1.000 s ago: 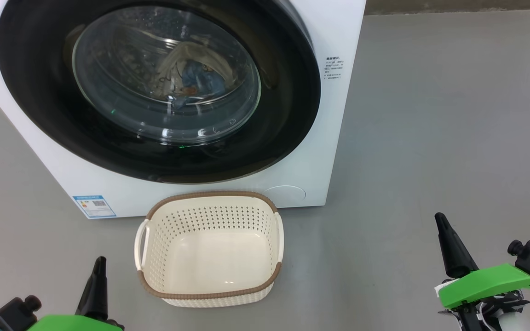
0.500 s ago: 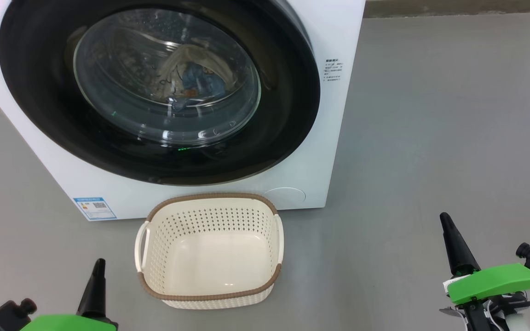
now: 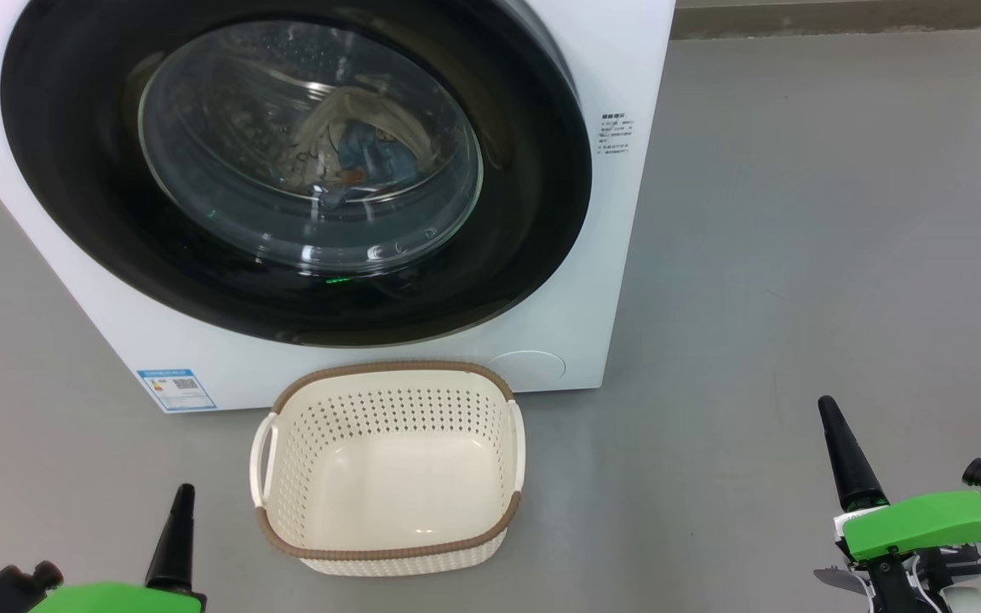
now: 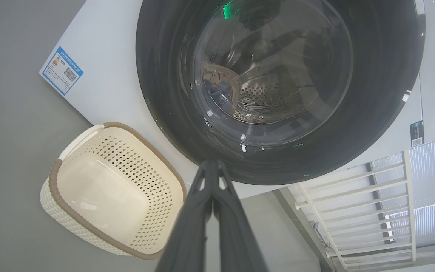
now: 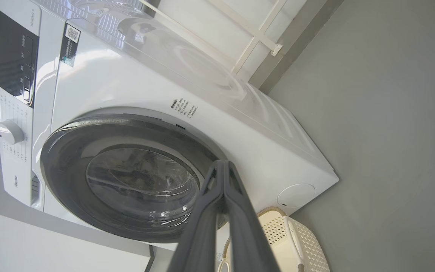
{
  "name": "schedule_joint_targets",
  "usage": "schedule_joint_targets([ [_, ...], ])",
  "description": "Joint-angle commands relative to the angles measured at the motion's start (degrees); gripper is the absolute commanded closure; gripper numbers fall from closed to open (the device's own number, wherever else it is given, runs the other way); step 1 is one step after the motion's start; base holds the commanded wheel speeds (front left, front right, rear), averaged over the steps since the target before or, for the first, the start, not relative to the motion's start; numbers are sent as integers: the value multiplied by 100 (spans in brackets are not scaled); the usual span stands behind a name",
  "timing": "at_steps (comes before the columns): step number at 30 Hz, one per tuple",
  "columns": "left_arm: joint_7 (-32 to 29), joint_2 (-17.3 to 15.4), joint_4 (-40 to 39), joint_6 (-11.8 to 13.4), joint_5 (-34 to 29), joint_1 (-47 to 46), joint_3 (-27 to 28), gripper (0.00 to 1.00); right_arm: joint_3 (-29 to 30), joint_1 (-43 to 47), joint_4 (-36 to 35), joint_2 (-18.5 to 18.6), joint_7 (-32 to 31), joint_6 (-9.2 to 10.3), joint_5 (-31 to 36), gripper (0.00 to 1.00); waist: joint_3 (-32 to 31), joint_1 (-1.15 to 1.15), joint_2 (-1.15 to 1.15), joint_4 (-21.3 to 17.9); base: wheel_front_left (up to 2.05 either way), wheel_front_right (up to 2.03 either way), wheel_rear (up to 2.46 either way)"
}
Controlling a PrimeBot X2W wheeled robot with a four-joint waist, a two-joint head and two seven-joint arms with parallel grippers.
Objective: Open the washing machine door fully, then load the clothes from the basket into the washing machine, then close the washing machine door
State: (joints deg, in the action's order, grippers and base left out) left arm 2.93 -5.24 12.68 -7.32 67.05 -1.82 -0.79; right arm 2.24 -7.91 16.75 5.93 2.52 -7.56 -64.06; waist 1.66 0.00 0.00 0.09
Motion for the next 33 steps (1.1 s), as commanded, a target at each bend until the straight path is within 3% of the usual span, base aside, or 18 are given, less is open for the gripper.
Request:
schedule_joint_targets([
  [1,-54,-53,-103,-10,156,-279,173,100,-36,6,-176,21,-53,4,-154,100,-4,0,0,0,0,0,0],
  [33,-581,99,45,-14,1671,-375,484,100,249,112,-237,-176,-581,6,-1831,100,-95,0,0,-6,0,0,0],
])
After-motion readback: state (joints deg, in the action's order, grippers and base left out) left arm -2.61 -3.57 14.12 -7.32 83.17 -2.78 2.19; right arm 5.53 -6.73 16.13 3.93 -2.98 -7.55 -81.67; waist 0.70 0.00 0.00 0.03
